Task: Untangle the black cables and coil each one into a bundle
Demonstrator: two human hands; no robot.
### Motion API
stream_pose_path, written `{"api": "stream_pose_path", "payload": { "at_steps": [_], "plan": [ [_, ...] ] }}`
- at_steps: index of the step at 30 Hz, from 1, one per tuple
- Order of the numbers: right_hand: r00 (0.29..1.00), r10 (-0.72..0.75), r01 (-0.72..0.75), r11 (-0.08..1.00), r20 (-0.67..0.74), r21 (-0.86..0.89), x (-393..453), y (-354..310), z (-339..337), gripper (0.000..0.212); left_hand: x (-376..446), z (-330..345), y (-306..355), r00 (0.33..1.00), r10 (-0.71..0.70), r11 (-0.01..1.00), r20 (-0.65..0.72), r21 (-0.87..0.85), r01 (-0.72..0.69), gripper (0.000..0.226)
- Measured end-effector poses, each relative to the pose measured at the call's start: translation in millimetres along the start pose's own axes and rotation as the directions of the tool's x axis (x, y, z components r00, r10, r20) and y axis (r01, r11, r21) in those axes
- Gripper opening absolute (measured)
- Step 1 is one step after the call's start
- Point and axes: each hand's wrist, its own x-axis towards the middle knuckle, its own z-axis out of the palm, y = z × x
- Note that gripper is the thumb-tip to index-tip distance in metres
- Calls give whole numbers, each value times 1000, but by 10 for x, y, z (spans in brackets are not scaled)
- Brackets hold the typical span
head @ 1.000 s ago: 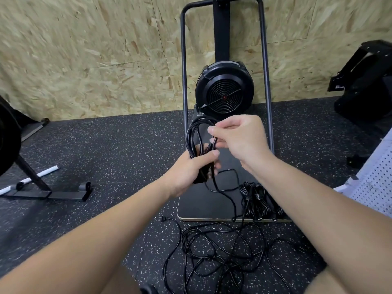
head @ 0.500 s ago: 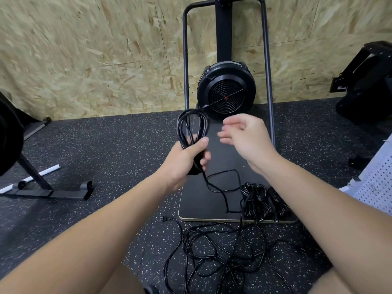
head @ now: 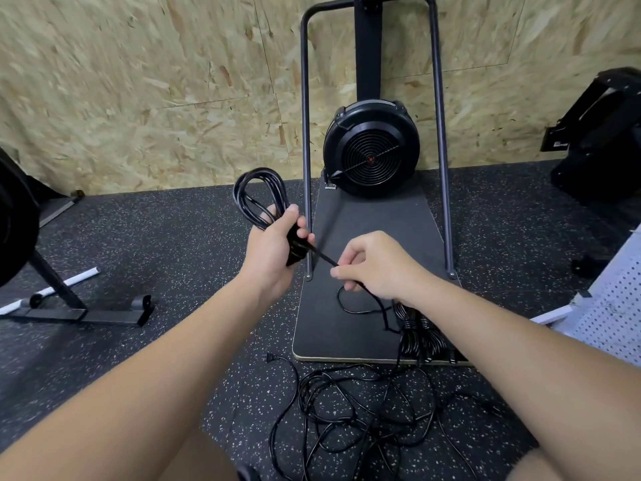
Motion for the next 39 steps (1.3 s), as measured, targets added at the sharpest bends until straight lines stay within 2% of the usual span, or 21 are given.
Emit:
{"api": "stream_pose_path", "payload": {
  "at_steps": [3,6,9,11,13,15,17,18,21,24,26,29,31,33,34,37,39],
  "plan": [
    [989,-128,137,983,79,-124,-74,-138,18,20,33,-83,-6,999,30,990,-24,141,-26,9],
    [971,-195,220,956,141,-193,-147,-256,-6,20,-9,-72,-11,999,16,968,30,249,-23,8],
    [949,-212,230,972,235,-49,-192,-298,-105,14,-5,-45,30,998,-38,979,45,201,28,11],
    [947,-182,149,979,264,140,-161,-235,-176,14,41,-76,84,994,-96,994,57,59,93,11],
    [947,-124,65,978,297,201,-93,-95,-245,12,84,-126,119,989,-126,990,73,-52,129,10],
    [928,-79,73,997,363,31,-43,33,-316,15,96,-161,132,989,-124,989,80,-69,129,10],
    [905,-6,103,973,425,-206,-50,102,-333,23,86,-172,142,988,-116,990,101,-71,124,9],
    [904,17,104,961,427,-258,-56,124,-324,25,82,-170,146,988,-112,990,109,-73,120,9],
    [937,-6,81,976,348,-202,-23,198,-308,20,83,-192,144,994,-80,997,78,15,79,10],
    [979,-51,83,984,198,-159,15,150,-344,18,101,-263,95,1000,-20,957,18,288,14,6],
    [989,-100,111,989,111,-97,2,41,-368,22,92,-277,38,999,-18,899,31,438,3,11],
    [972,-233,233,972,7,-18,-62,-171,-346,18,14,-203,-10,982,-133,871,132,488,53,23],
    [954,-292,292,956,-70,-8,-77,-268,-296,15,-34,-153,-35,938,-276,876,212,457,154,45],
    [955,-266,269,963,-134,8,-72,-302,-271,14,-63,-114,-80,868,-382,866,317,450,217,61],
    [957,-238,242,970,-166,6,-69,-304,-271,14,-85,-104,-112,831,-411,868,375,440,231,60],
    [971,-123,133,990,-206,35,-72,-288,-257,22,-148,-67,-203,781,-445,827,439,536,170,40],
    [989,-31,66,968,-146,242,-74,-286,-227,24,-195,-19,-237,768,-461,795,446,592,133,29]
  ]
}}
